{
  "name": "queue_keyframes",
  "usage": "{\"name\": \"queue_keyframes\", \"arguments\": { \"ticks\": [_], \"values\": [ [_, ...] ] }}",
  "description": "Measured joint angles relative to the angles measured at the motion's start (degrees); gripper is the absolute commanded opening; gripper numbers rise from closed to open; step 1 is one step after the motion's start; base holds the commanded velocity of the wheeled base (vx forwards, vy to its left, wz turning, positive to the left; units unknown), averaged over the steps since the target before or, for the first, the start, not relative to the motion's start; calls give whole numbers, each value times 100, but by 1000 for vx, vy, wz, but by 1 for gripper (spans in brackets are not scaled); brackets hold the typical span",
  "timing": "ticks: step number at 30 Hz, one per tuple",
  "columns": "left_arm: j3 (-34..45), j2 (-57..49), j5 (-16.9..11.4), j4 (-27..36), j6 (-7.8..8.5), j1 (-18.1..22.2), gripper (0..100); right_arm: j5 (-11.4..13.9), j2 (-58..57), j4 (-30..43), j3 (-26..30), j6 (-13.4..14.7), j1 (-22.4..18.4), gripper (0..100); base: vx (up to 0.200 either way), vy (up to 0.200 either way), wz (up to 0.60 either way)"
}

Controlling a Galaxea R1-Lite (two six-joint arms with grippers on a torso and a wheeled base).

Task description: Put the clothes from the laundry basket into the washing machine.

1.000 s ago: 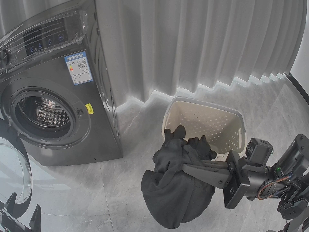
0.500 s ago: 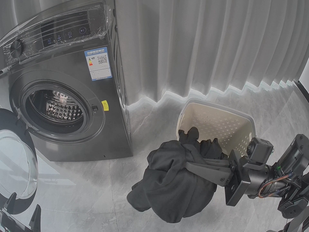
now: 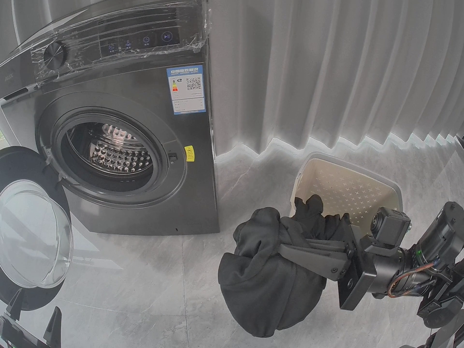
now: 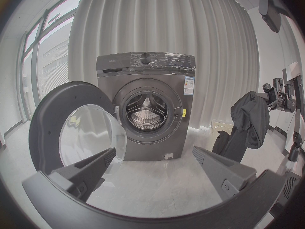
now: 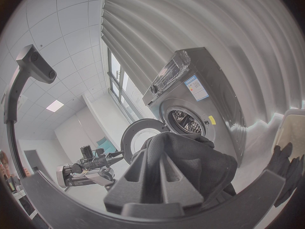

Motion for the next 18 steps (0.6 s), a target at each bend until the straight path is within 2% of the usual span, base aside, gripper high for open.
{"name": "queue_keyframes", "arguments": {
  "ticks": [8, 18],
  "values": [
    [0, 0, -1, 0, 2, 0, 100, 2, 2, 0, 6, 2, -4, 0, 0, 0, 0],
    [0, 0, -17, -7, -30, -7, 100, 0, 5, 2, 15, 0, -106, 0, 0, 200, 0]
  ]
}}
